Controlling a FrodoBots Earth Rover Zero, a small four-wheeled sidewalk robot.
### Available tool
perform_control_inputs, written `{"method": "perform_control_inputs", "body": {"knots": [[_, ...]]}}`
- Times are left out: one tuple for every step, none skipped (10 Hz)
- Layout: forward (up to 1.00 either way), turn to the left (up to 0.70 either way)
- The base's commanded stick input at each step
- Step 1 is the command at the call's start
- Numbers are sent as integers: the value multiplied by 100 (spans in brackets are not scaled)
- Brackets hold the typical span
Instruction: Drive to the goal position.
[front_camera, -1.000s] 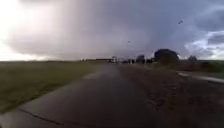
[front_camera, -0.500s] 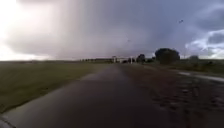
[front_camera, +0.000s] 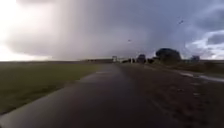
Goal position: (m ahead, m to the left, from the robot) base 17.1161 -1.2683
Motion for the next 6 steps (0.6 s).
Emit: {"method": "perform_control_inputs", "body": {"knots": [[70, 0], [70, 0], [70, 0], [70, 0], [70, 0], [70, 0]]}}
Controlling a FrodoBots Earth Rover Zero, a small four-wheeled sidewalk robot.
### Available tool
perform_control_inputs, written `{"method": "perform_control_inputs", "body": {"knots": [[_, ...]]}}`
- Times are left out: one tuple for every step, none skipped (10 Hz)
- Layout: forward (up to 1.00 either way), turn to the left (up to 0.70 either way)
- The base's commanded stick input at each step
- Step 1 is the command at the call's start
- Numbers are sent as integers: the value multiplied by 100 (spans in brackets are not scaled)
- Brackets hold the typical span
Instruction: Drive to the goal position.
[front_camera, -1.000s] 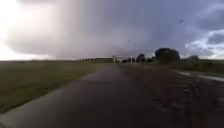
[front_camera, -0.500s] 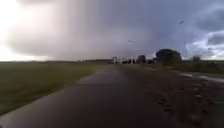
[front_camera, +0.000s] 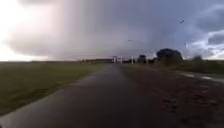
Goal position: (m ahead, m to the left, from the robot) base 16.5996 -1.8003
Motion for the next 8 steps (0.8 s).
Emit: {"method": "perform_control_inputs", "body": {"knots": [[70, 0], [70, 0], [70, 0], [70, 0], [70, 0], [70, 0], [70, 0], [70, 0]]}}
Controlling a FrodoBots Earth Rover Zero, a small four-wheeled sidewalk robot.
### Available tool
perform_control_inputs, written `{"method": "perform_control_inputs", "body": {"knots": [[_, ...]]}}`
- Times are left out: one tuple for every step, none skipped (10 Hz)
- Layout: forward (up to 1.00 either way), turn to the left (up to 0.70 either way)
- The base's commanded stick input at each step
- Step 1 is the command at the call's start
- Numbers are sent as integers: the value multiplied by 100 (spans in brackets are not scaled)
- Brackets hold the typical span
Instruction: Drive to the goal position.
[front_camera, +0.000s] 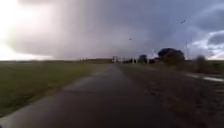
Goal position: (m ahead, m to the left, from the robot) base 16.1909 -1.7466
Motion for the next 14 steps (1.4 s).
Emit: {"method": "perform_control_inputs", "body": {"knots": [[70, 0], [70, 0], [70, 0], [70, 0], [70, 0], [70, 0], [70, 0], [70, 0], [70, 0], [70, 0], [70, 0], [70, 0], [70, 0], [70, 0]]}}
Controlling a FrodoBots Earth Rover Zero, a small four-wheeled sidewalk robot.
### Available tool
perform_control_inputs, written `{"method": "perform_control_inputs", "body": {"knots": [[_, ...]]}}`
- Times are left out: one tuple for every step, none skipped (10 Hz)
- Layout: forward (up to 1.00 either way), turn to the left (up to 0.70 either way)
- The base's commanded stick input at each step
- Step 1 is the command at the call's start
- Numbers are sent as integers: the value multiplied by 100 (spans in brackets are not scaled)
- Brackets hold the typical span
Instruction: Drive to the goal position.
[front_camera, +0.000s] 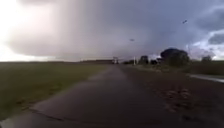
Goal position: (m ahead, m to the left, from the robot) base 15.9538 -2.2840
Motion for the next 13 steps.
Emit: {"method": "perform_control_inputs", "body": {"knots": [[70, 0], [70, 0], [70, 0], [70, 0], [70, 0], [70, 0], [70, -3], [70, -12], [70, -14], [70, -14], [70, -14], [70, -14], [70, -14]]}}
